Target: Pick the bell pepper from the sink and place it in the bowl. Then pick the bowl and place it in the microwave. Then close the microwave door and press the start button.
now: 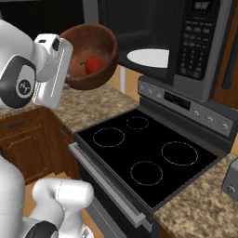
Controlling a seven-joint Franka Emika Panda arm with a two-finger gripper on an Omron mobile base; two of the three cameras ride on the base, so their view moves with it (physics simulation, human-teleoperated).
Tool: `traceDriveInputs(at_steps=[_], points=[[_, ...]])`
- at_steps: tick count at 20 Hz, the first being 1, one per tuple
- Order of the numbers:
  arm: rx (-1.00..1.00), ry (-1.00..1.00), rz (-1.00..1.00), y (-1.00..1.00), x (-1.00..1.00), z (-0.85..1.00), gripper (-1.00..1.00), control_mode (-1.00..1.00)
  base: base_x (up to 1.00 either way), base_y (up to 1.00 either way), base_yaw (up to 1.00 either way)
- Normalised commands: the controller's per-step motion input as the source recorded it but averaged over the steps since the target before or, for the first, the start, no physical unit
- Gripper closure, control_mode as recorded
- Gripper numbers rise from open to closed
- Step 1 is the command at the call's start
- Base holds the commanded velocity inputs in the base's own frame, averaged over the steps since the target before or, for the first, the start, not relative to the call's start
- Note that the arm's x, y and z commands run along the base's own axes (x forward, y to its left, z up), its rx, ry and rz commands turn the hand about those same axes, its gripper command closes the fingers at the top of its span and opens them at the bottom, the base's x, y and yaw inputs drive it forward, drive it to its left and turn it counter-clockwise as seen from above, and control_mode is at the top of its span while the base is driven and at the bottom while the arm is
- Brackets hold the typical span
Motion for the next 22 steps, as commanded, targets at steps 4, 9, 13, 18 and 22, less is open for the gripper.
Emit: traceDriveInputs(at_steps=[4, 9, 13, 18, 22], points=[[0.00, -0.04, -0.08, -0.05, 0.39, 0.05, 1.00, -1.00, 0.00, 0.00, 0.00], [-0.02, 0.00, -0.12, -0.20, 0.61, 0.01, 1.00, -1.00, 0.00, 0.00, 0.00], [-0.02, 0.02, -0.07, -0.22, 0.84, 0.08, 1.00, -1.00, 0.00, 0.00, 0.00], [0.00, 0.00, 0.00, -0.31, 0.76, 0.12, 1.00, -1.00, 0.00, 0.00, 0.00], [0.00, 0.00, 0.00, -0.33, 0.67, 0.16, 1.00, -1.00, 0.00, 0.00, 0.00]])
